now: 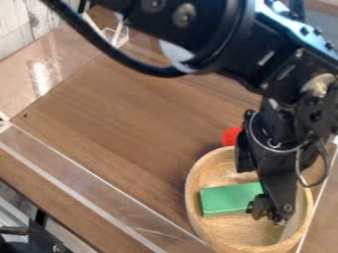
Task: Remove the green block from the brown bowl and put it on the table
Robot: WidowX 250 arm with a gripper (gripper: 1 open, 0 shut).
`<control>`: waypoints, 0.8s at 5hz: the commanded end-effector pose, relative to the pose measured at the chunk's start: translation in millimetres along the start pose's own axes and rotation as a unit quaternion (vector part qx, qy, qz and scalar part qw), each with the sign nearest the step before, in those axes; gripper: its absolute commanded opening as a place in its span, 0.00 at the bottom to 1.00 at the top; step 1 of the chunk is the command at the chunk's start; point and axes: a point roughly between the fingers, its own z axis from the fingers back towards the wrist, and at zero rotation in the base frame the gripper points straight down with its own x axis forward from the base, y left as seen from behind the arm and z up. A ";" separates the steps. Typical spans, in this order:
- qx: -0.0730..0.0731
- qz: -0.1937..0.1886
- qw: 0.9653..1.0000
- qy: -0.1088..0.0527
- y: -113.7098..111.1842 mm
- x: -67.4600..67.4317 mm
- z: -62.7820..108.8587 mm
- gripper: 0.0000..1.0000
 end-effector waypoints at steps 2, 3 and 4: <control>-0.006 -0.008 1.000 -0.022 5.1 -10.7 -12.7 1.00; -0.006 -0.025 0.999 -0.024 4.6 -23.9 -20.9 1.00; -0.008 -0.028 1.000 -0.001 6.8 -25.9 -4.2 0.00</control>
